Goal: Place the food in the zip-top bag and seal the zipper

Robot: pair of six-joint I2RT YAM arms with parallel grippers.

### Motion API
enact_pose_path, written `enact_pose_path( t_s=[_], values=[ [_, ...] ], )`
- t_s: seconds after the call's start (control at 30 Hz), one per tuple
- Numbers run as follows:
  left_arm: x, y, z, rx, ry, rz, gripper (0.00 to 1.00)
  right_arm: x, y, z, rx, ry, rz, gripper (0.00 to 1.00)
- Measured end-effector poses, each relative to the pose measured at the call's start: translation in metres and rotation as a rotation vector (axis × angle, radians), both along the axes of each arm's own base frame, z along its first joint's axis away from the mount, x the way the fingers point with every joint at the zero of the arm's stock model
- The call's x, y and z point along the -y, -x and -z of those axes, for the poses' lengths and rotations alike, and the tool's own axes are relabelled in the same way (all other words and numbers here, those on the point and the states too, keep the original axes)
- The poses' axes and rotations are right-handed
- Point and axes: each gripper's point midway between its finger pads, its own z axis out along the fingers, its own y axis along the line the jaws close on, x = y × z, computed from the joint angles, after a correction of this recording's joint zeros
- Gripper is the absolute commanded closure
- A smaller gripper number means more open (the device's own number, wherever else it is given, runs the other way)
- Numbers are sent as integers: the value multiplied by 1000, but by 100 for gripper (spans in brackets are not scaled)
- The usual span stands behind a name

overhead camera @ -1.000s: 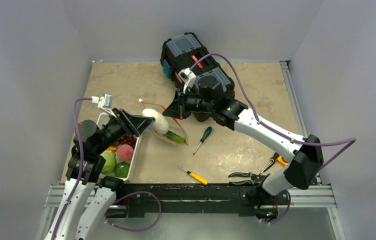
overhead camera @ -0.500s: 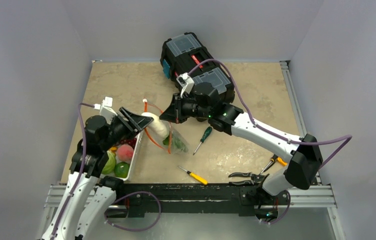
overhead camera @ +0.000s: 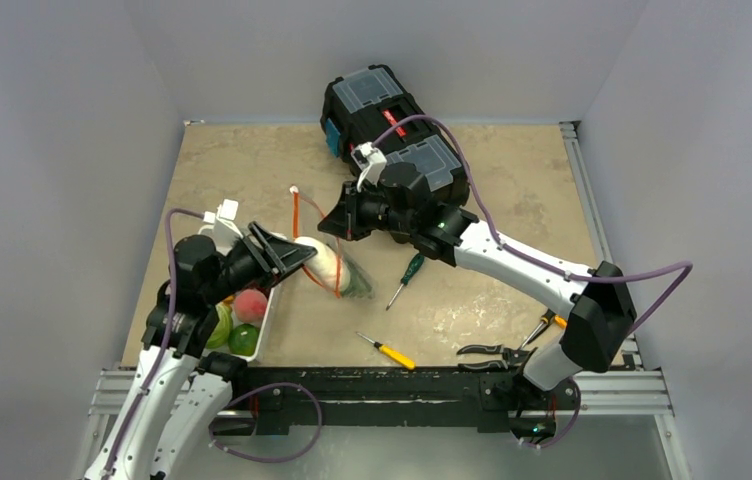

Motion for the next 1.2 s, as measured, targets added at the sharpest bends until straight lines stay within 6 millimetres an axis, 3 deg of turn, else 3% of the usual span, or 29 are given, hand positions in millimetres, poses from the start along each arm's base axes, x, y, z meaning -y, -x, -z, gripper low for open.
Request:
enact_pose_path(
  t_s=[0.17,0.33,0.8,1.0,1.2],
  values=[
    [1,-3,7,-28,-6,4,46,0,0,1,0,5,-1,100],
    [1,-5,15,-69,-42,11,36,-1,1,0,7,7,-6,100],
    [-14,3,-11,8,-177,-2,31,1,2,2,22,24,-12,100],
    [-12,13,-26,88,-187,41,38,5,4,1,29,37,-14,100],
    [-1,7,-15,50,-177,108,34,7,6,-6,52,32,-23,100]
  ],
)
